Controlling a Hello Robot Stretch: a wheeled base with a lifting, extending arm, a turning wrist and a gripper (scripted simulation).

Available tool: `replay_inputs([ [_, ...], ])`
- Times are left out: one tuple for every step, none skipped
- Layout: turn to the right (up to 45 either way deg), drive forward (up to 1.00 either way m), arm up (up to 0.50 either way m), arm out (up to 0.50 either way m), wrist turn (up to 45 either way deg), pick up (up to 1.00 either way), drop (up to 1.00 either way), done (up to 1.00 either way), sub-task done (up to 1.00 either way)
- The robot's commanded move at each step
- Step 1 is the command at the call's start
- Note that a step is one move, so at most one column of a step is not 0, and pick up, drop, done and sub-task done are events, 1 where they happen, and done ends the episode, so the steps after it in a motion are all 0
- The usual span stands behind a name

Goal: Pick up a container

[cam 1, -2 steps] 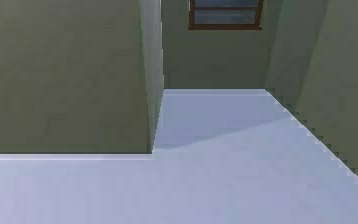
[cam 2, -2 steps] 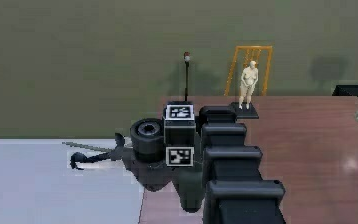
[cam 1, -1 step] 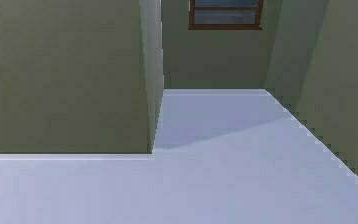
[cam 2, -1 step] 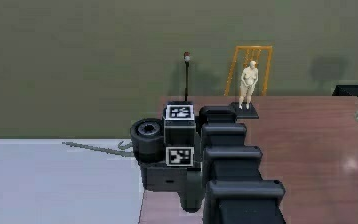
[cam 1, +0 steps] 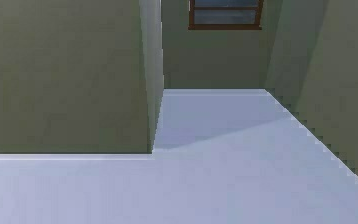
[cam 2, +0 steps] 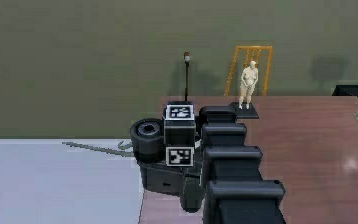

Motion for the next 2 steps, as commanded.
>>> replay_inputs([
  [0.0,0.0,-0.06,0.0,0.0,0.0,0.0,0.0,0.0],
  [0.0,0.0,0.0,0.0,0.0,1.0,0.0,0.0,0.0],
])
